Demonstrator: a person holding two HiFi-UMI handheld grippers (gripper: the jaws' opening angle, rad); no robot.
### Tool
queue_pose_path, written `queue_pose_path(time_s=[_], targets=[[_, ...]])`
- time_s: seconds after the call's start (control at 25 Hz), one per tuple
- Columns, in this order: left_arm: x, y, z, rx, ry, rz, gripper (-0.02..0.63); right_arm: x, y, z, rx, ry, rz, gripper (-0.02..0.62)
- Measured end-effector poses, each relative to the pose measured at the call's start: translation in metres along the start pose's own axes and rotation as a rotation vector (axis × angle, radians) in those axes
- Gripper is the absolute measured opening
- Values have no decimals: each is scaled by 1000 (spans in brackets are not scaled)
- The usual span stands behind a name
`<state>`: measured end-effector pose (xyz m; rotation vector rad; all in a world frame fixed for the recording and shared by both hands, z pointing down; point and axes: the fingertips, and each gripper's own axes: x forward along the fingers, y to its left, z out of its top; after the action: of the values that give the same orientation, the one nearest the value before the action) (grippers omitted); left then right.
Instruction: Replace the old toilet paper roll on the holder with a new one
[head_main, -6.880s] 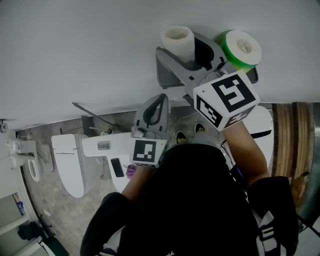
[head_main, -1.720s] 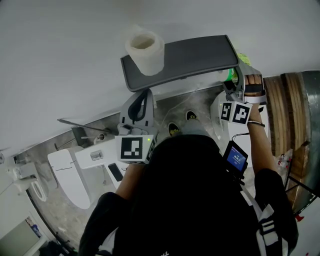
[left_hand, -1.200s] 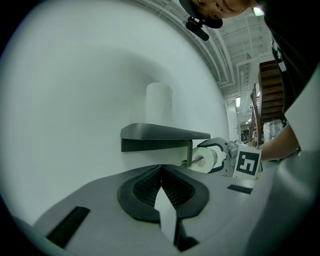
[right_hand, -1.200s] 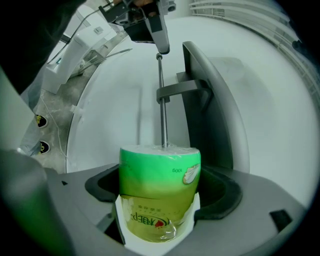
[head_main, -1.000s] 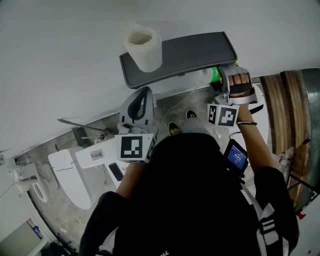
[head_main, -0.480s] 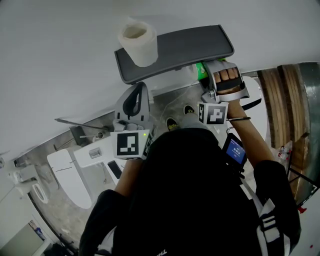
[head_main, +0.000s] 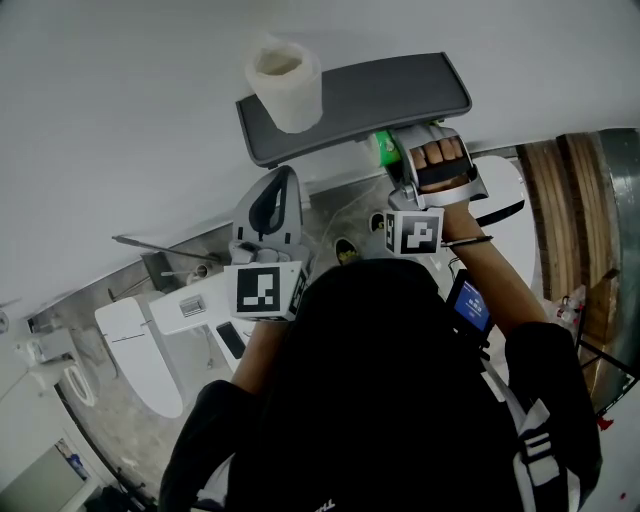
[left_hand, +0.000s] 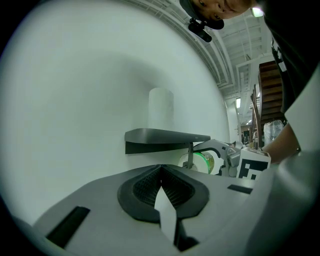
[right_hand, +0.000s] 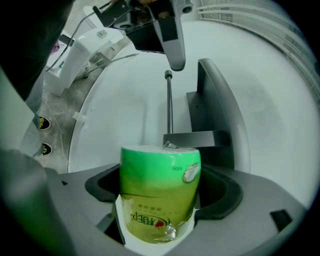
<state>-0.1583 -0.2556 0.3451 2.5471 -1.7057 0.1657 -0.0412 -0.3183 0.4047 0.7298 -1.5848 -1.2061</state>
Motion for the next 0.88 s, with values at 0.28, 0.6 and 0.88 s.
queue_pose_path(time_s=[0.28, 0.6, 0.88], targets=[[-2, -2, -2, 1, 1, -3, 23, -4, 3, -2, 2, 8, 33, 428], [-1, -1, 1, 3, -7, -6, 21, -22, 0, 5, 78, -48, 104, 426], [6, -4, -1, 2, 4, -20, 21, -59, -16, 36, 302, -244, 257, 426]])
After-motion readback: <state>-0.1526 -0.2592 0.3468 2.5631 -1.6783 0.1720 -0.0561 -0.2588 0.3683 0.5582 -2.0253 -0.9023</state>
